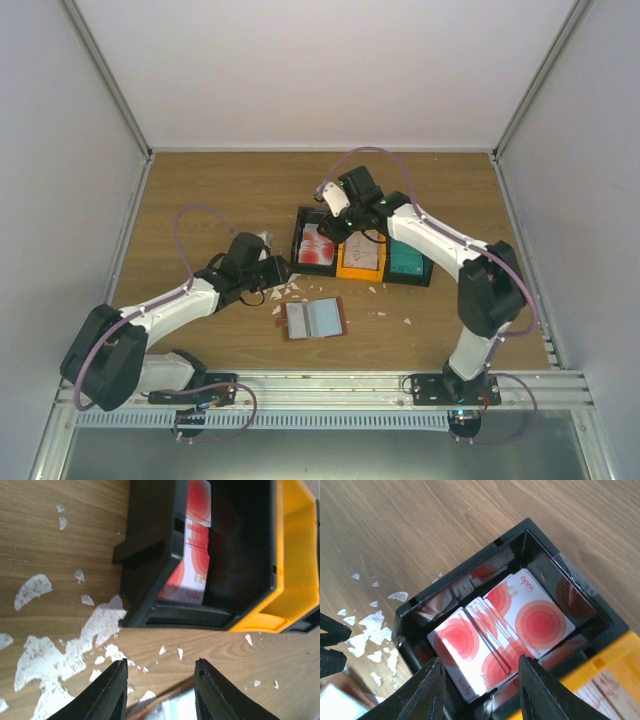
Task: Put the credit cards into the card holder
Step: Pick up the credit card from the storage box.
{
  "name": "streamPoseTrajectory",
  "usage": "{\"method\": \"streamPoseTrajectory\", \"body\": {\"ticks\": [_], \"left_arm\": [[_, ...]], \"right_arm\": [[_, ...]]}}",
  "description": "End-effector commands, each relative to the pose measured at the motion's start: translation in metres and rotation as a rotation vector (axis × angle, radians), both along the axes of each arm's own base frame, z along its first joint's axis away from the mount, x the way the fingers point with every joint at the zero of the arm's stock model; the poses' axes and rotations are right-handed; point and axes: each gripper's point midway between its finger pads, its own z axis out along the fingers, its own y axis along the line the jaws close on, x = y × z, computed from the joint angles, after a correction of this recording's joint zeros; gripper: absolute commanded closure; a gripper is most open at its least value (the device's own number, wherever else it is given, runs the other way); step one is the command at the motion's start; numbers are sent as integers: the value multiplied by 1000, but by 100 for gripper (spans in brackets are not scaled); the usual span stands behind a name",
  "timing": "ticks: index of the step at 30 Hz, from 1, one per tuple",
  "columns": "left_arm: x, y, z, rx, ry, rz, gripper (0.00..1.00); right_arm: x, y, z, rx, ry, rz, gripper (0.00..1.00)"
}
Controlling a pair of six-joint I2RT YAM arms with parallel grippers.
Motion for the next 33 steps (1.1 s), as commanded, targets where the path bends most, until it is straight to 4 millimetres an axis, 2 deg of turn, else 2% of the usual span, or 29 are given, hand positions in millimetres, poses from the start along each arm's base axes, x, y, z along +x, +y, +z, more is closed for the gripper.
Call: {"method": "streamPoseTrajectory", "body": {"ticks": [1,7,10,17,21,26,29,33], "left_arm": [[30,-9,13,-33,-100,-1,64],[40,-15,-1,-28,-84,-15,75],[45,-16,-7,-16,-80,-20,76],[51,-17,-20,3,-57,-19,81],[52,-18,-24,3,-52,-23,87],[54,-20,-26,0,-48,-29,87],[54,-21,-26,0,-48,-28,87],[56,-22,-26,-2,-49,-29,87]], "right_arm": [[7,12,-23,-128,-30,137,59],[16,22,-66,-233,39,212,68],[14,28,-83,-261,68,246,68],[6,35,-108,-312,119,289,64],[5,35,-121,-353,135,299,64],[5,32,-132,-396,152,297,64],[1,31,-133,-398,173,308,65],[-7,33,-125,-376,196,326,72]]}}
